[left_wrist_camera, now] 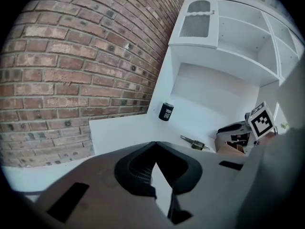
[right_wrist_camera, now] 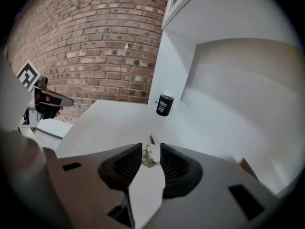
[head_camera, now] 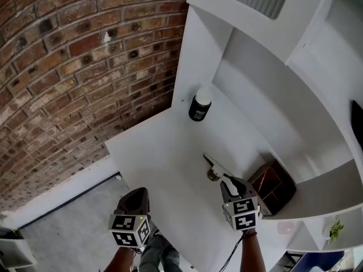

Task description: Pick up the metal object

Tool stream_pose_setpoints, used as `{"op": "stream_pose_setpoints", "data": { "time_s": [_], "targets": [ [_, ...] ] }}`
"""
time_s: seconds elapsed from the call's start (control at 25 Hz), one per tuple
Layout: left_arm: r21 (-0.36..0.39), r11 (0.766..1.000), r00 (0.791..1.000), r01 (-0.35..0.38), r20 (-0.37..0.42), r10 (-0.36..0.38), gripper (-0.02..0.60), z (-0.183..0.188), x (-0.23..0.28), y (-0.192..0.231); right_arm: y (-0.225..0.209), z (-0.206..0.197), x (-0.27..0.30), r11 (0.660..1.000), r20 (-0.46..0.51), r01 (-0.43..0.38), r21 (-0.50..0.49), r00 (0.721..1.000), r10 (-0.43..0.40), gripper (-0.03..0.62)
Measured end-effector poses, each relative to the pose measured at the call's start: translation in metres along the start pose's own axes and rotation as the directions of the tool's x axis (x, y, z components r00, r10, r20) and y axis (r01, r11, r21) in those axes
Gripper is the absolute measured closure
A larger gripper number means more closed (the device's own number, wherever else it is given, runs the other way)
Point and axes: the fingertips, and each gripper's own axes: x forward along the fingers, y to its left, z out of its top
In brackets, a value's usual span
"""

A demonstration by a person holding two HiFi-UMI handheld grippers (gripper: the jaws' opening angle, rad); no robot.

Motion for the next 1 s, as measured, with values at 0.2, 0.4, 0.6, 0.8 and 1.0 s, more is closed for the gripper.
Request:
{"op": "stream_pose_setpoints", "data": {
  "time_s": [0.2,0.4,0.6,0.8,1.0],
  "targets": [
    [-0.029,0.999,1.0,-0.021,0.009,0.021,0.577,-0.003,-0.001,0.011,0.006,-0.003,0.026,0.997,-0.04,0.004,-0.077,0.999,-0.007,0.474],
    [-0.056,0.998,0.999,-0.042,0.012,0.042,0.577,-0.007,-0.002,0.023,0.014,-0.012,0.044,0.99,-0.091,-0.004,-0.143,0.996,-0.009,0.474],
    [-0.064,0.996,0.998,-0.057,0.007,0.057,0.577,-0.013,-0.002,0.032,0.016,-0.018,0.058,0.978,-0.132,0.007,-0.208,0.991,-0.035,0.474],
    [-0.071,0.995,0.997,-0.071,0.006,0.072,0.577,-0.015,-0.003,0.041,0.015,-0.024,0.068,0.962,-0.168,0.027,-0.273,0.983,-0.075,0.476],
    [-0.083,0.993,0.996,-0.085,0.006,0.086,0.577,-0.017,-0.004,0.051,0.011,-0.024,0.078,0.944,-0.18,0.074,-0.322,0.974,-0.137,0.496]
  ]
}}
